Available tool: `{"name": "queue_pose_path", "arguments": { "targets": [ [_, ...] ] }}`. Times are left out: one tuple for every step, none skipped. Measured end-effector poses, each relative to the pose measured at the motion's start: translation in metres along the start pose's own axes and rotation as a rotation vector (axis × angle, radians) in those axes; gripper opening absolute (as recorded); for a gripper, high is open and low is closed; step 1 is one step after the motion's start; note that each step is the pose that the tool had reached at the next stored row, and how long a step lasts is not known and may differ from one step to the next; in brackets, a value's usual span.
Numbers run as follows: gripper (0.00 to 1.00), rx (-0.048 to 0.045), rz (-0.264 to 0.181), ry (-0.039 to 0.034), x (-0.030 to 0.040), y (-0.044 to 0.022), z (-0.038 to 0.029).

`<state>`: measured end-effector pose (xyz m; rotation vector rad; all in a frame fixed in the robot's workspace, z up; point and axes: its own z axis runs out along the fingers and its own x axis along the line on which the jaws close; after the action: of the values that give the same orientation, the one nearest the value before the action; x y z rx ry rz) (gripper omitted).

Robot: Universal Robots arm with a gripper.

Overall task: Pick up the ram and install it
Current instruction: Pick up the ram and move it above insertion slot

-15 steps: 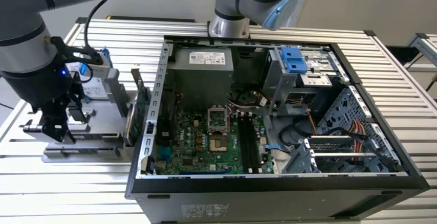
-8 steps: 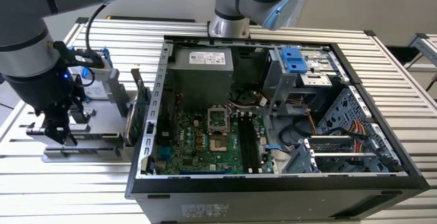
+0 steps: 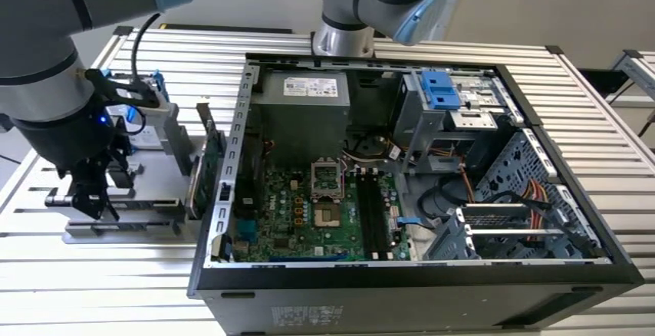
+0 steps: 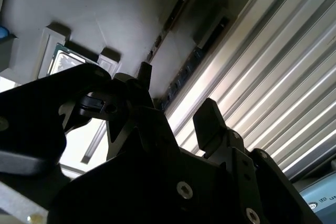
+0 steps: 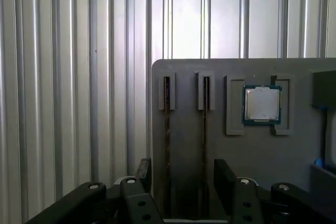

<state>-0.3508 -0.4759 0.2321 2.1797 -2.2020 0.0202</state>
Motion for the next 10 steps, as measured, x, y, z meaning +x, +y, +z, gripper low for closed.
{"name": "queue_pose_path", "arguments": {
  "targets": [
    [1.0,-0.0001,0.0,0.0001,0.0002,-0.0005,0.0007],
    [1.0,0.0,0.0,0.0,0.0005,-0.0011,0.0015],
    [1.0,-0.0001,0.0,0.0,0.0009,-0.0016,0.0021],
    [1.0,-0.0002,0.0,0.0002,0.0014,-0.0021,0.0027],
    [1.0,-0.0002,0.0,0.0002,0.0019,-0.0025,0.0035],
    [1.0,-0.0002,0.0,0.0001,0.0024,-0.0027,0.0044],
    [1.0,0.0,0.0,0.0,0.0031,-0.0029,0.0054],
    [1.0,-0.0001,0.0,0.0001,0.0039,-0.0031,0.0063],
    [1.0,-0.0001,0.0,0.0001,0.0049,-0.0032,0.0073],
    [1.0,0.0,0.0,0.0,0.0056,-0.0032,0.0082]
  ]
}}
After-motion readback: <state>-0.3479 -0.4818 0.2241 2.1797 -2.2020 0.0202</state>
